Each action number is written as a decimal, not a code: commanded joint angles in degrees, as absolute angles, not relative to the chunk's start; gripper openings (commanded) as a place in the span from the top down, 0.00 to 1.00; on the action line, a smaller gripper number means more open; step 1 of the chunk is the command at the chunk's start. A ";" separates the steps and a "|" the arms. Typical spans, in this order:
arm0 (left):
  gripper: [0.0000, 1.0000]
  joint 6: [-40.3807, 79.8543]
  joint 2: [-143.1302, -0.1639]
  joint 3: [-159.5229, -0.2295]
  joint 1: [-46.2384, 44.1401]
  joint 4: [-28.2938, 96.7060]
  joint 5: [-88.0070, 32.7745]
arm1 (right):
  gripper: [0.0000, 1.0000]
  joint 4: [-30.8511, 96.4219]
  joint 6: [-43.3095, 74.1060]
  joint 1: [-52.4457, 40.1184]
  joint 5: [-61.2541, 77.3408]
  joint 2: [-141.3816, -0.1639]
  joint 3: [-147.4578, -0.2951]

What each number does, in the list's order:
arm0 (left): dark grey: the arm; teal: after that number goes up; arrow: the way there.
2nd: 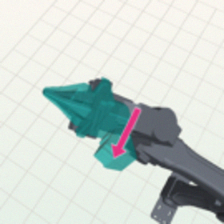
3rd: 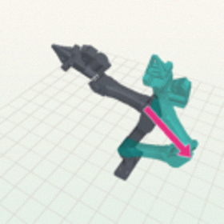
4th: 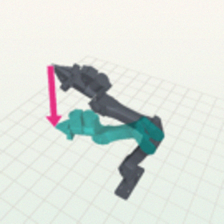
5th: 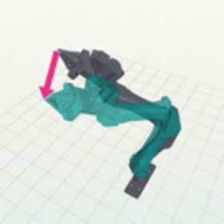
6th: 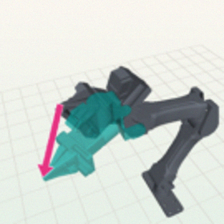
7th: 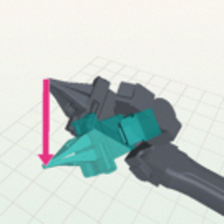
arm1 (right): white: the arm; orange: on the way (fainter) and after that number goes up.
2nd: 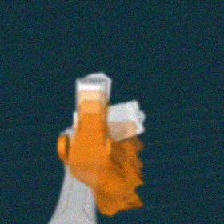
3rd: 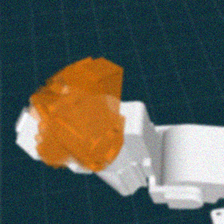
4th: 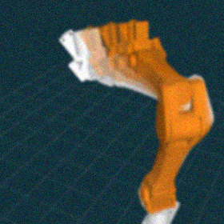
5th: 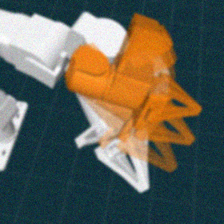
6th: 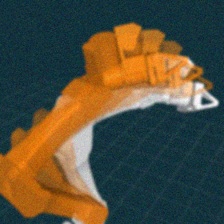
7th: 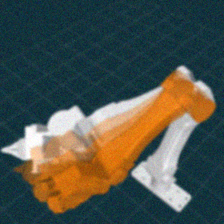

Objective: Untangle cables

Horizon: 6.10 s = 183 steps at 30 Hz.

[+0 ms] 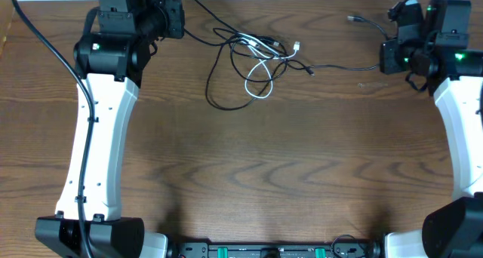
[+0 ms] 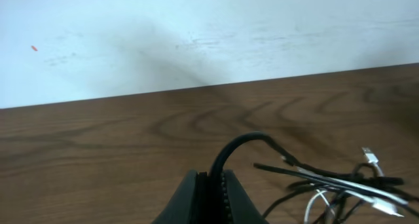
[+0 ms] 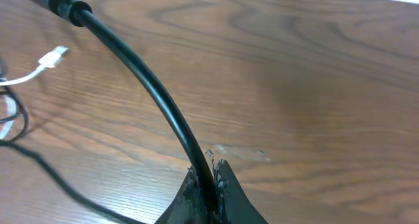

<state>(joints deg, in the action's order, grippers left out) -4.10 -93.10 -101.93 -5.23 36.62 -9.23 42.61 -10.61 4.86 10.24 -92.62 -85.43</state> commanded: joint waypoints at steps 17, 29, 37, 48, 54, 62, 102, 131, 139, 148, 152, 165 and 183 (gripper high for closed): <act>0.92 -3.33 -92.23 -102.61 5.10 35.51 -7.03 | 0.99 42.57 -11.16 22.31 9.17 -84.60 -85.27; 0.92 -2.92 -93.56 -102.50 5.08 35.64 -7.44 | 0.99 42.26 -10.37 26.65 12.16 -84.60 -85.27; 0.92 -0.73 -93.58 -102.50 4.58 35.77 -13.93 | 0.88 42.54 -10.59 24.69 15.59 -84.60 -85.27; 0.92 -0.78 -93.56 -102.50 -2.02 35.99 -13.74 | 0.55 42.59 -11.44 15.38 18.50 -84.66 -85.27; 0.92 -0.78 -93.56 -102.50 -8.91 36.23 -13.76 | 0.54 42.09 -11.90 7.94 18.57 -86.21 -85.27; 0.92 -1.28 -93.56 -102.50 -19.77 36.40 -13.93 | 0.56 42.02 -11.99 6.11 16.82 -87.81 -85.27; 0.92 -8.14 -93.34 -102.50 -29.30 37.23 -5.08 | 0.50 42.22 -12.91 5.56 16.56 -91.11 -84.47; 0.92 -9.39 -95.48 -102.28 -22.76 37.04 -5.08 | 0.52 35.77 -11.18 -21.10 18.92 -109.71 -84.47; 0.92 -9.41 -95.48 -102.28 -22.76 37.01 -5.08 | 0.54 35.99 -11.20 -21.10 20.58 -108.77 -84.49; 0.92 -9.41 -95.48 -102.24 -22.76 37.04 -5.06 | 0.54 35.66 -11.55 -21.10 20.49 -104.29 -84.49; 0.92 -9.39 -95.48 -102.24 -22.76 37.04 -5.06 | 0.54 35.77 -12.71 -21.10 19.62 -102.17 -84.49; 0.92 -9.37 -95.48 -102.24 -22.79 37.04 -5.08 | 0.54 37.08 -12.71 -21.12 19.92 -102.02 -84.47; 0.92 -9.39 -95.48 -102.24 -22.79 37.28 -5.06 | 0.55 36.45 -12.49 -24.18 20.05 -105.60 -84.36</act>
